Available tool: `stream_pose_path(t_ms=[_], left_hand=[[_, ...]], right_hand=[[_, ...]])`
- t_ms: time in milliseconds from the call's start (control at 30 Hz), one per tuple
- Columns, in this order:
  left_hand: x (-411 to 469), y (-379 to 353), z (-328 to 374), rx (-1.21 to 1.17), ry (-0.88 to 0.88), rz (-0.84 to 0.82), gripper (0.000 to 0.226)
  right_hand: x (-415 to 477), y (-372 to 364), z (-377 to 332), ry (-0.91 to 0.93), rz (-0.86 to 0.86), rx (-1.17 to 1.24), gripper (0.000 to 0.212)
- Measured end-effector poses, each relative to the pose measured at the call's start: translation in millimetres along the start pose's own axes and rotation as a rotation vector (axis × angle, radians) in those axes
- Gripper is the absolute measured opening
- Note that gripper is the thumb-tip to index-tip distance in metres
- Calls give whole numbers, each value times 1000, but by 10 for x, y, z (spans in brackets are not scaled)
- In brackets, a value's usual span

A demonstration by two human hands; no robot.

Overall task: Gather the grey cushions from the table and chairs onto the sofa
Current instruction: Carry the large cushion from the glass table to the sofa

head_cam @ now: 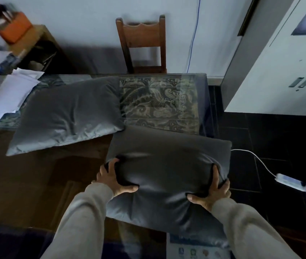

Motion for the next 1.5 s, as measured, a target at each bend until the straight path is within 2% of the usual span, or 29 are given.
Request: stream_pose_path(t_ms=[200,333,433,533,633,800,900,967,1067,1200,1300,1367,1433,1500], left_hand=[[-280,48,-26,-25,-3,118,136],[-476,3,-88,-114,-51,184,124],[-787,-148,-444,-202,-62,185,119],[-1215,-330,-1158,-313,-22,200,120],[-1719,-420,-2025,-401,66,279,124],[-2923,-571,-3808,-562,264,469,134],[-3831,-821,-4932,-874,379,655,138],[-4466,-1073,-5643,-1093,505,805,133],[-5341,-1515,-6505,-1251,659,949,119],[-6432,-2150,-7193,-1492,801,1142,106],[-7151,-2592,-7486,-1607,872,1347,114],[-7551,-2860,-7628,-1649,898,1466,104],[-7882,-3085,-7772,-1701,907,1615,92],[-8139,-3271,-7926,-1801,917,1725,90]], right_hand=[[-236,48,32,34,66,131,147],[-323,145,71,19,116,117,142],[-488,184,33,-25,185,198,139],[-827,-76,-85,-32,199,222,146],[-1228,-552,-353,31,181,216,142],[-2220,-1721,-1086,212,-14,101,139],[-3026,-2499,-1520,376,-69,29,131],[-3604,-3026,-1802,545,-126,15,121],[-4442,-3826,-2110,739,-255,-11,98],[-5569,-4732,-2462,939,-406,3,76],[-6401,-5282,-2624,1104,-544,-45,72],[-6856,-5613,-2645,1056,-665,-52,73],[-7295,-6004,-2661,964,-937,10,65],[-7734,-6347,-2741,960,-1129,14,59]])
Point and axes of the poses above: each hand's wrist, its own x-axis towards the middle knuckle, its own y-axis out of the back of the hand, z = x × y, the point moved 5 cm from there along x, towards the middle knuckle, and after that the axes turned 8 degrees about -x, right-handed, at the moved point
